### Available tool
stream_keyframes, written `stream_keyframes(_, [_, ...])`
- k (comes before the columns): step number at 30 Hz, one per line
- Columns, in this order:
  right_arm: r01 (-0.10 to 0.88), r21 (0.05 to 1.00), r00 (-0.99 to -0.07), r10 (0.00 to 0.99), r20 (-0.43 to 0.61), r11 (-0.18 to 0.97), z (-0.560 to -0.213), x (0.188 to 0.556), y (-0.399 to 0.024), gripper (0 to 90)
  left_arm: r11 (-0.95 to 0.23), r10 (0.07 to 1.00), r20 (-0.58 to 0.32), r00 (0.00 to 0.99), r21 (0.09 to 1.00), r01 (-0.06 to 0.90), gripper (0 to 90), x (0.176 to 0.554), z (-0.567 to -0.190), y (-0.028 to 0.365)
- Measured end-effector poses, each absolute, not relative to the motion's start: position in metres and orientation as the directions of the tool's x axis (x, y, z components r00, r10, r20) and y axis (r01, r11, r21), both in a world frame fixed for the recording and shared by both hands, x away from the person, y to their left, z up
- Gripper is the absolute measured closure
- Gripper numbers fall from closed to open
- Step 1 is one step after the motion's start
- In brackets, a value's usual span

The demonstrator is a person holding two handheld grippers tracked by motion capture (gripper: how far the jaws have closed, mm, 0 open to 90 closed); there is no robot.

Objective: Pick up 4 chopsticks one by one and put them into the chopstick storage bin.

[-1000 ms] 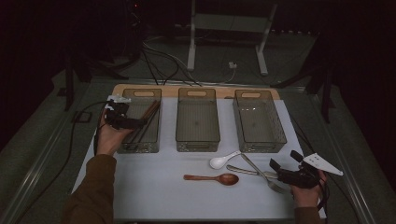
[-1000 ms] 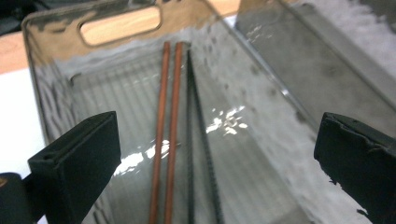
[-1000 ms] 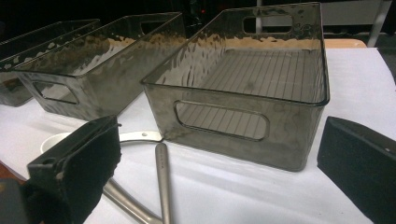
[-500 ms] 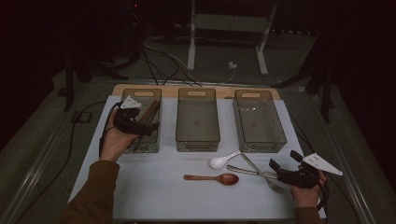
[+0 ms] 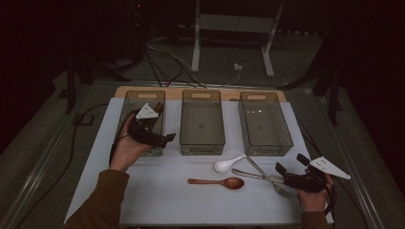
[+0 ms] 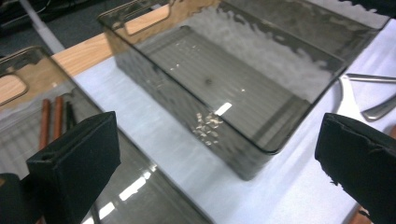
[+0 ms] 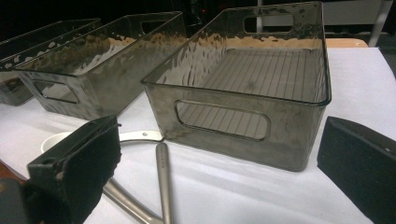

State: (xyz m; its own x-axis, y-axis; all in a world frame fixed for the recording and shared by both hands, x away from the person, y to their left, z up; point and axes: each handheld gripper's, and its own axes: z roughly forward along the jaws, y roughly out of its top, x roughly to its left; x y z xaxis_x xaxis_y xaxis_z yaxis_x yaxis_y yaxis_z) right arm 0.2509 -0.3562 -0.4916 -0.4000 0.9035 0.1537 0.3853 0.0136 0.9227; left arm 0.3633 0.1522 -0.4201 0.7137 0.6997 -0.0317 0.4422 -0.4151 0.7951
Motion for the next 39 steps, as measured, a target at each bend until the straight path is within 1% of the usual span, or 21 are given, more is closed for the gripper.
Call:
stream_keyframes(10, [0.385,0.923,-0.399,0.904,0.155,0.012,-0.491,0.251,-0.356,0.0,-0.441,0.632,-0.027,0.775,0.81,0.387,1.2,0.348,-0.419,0.127])
stream_keyframes(17, [0.384,0.923,-0.399,0.903,0.156,0.011,-0.491,0.251,-0.357,0.0,-0.473,0.584,-0.035,0.811,0.798,0.375,1.2,0.341,-0.422,0.104])
stream_keyframes(21, [0.383,0.924,-0.399,0.904,0.155,0.011,-0.491,0.251,-0.357,0.0,-0.5,0.55,-0.022,0.835,0.792,0.351,1.2,0.336,-0.424,0.091])
stream_keyframes(39, [0.382,0.924,-0.4,0.903,0.156,0.009,-0.491,0.251,-0.357,0.0,-0.538,0.447,-0.044,0.894,0.785,0.308,1.2,0.319,-0.444,0.045])
